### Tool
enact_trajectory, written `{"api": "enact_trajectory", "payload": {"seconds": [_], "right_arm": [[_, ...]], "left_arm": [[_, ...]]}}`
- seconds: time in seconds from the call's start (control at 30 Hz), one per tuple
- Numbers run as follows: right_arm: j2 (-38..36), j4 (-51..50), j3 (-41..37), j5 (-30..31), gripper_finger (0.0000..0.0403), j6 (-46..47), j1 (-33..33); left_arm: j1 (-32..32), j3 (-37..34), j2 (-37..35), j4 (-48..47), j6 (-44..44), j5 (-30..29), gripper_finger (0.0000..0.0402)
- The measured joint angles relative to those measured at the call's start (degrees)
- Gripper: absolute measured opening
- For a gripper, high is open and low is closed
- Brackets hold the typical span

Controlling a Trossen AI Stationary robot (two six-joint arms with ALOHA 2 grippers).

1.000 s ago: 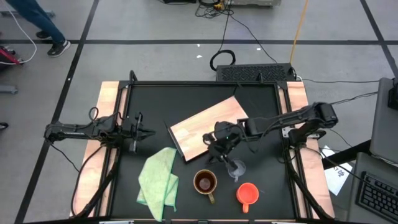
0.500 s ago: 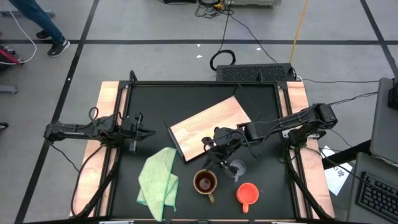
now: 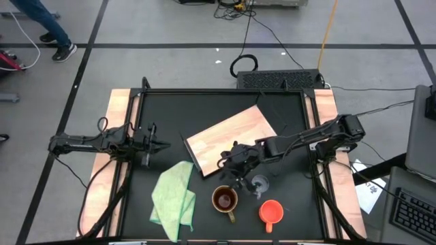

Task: Stack small to large cups/mugs on shelf
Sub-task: Put the green mug on the shelf

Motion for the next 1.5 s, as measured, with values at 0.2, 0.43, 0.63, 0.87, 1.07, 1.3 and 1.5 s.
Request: {"api": "enact_trajectory", "payload": {"seconds": [0.2, 0.43, 0.63, 0.87, 1.07, 1.3, 1.5], "right_arm": [[1.14, -2.77, 0.85, 3.87, 0.0214, -1.42, -0.04], [1.93, -1.67, 1.07, 4.89, 0.0213, -0.45, 0.39], [4.57, -2.21, 1.02, 4.83, 0.0213, 1.66, 0.33], [6.63, -1.52, 1.18, 4.68, 0.0212, 3.79, 0.37], [6.61, -1.60, 1.18, 4.65, 0.0212, 5.75, 0.37], [7.37, -1.97, 1.18, 4.03, 0.0212, 6.91, 0.37], [8.66, -1.42, 1.20, 1.30, 0.0212, 7.66, 0.71]], "left_arm": [[0.00, 0.00, -0.01, -0.49, -1.53, 0.04, 0.0024], [0.00, 0.00, 0.00, -2.59, -1.50, 0.02, 0.0024], [0.00, 0.00, 0.00, -3.10, -1.57, 0.06, 0.0024], [0.00, 0.00, 0.00, -3.55, -2.54, 0.07, 0.0024], [0.00, 0.00, -0.02, -4.15, -2.76, 0.07, 0.0024], [0.00, 0.00, 0.00, -5.54, -2.74, 0.09, 0.0024], [0.00, 0.00, 0.00, -6.16, -2.72, 0.13, 0.0024]]}}
